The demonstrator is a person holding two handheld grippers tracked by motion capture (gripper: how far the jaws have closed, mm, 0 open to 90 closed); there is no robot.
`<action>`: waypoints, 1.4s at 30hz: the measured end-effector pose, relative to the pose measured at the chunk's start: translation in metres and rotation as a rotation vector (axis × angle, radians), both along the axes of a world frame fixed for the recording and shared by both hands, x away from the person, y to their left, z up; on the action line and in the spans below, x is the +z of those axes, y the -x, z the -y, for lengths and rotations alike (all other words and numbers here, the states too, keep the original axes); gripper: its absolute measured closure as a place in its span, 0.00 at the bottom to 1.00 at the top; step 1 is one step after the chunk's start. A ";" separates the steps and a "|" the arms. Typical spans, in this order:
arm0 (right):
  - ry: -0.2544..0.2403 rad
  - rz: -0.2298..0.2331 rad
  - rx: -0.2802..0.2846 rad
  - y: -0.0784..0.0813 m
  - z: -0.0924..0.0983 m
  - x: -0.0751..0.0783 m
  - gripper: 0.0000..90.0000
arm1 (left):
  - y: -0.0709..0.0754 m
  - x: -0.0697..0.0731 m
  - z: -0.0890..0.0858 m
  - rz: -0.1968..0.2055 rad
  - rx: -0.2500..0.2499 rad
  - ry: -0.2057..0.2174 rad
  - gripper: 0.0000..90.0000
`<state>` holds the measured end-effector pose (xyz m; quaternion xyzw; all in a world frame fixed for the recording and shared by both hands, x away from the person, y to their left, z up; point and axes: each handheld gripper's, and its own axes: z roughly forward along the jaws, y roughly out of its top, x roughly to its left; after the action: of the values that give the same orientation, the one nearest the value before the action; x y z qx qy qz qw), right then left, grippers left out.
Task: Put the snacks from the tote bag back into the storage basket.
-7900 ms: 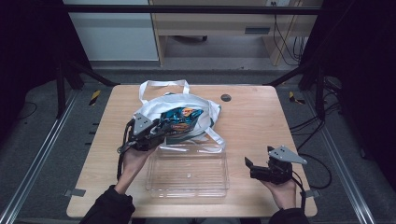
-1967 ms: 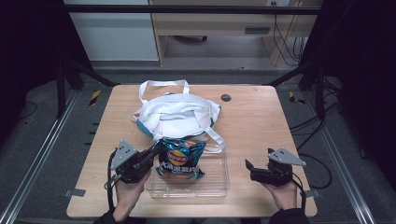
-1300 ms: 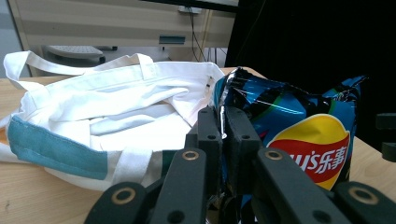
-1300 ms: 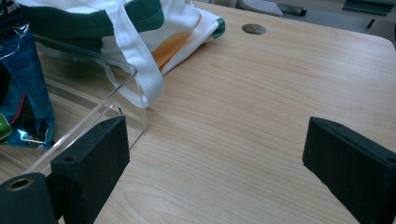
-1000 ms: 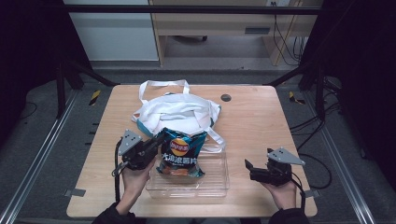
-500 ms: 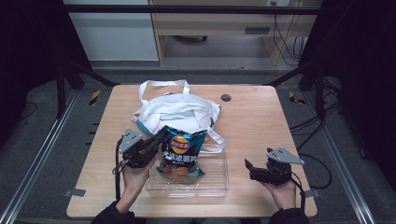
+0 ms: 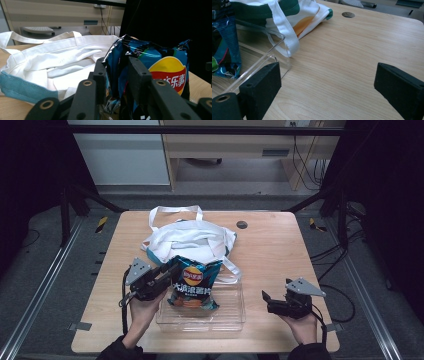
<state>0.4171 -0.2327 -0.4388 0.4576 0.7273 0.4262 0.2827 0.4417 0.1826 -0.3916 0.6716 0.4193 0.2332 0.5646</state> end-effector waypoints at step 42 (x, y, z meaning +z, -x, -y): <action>0.003 0.008 0.000 0.002 0.000 0.001 0.08 | 0.022 -0.004 -0.007 0.016 -0.033 -0.163 0.26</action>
<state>0.4152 -0.2332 -0.4376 0.4554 0.7268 0.4269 0.2866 0.4199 0.1899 -0.3959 0.7202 0.3833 0.2627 0.5152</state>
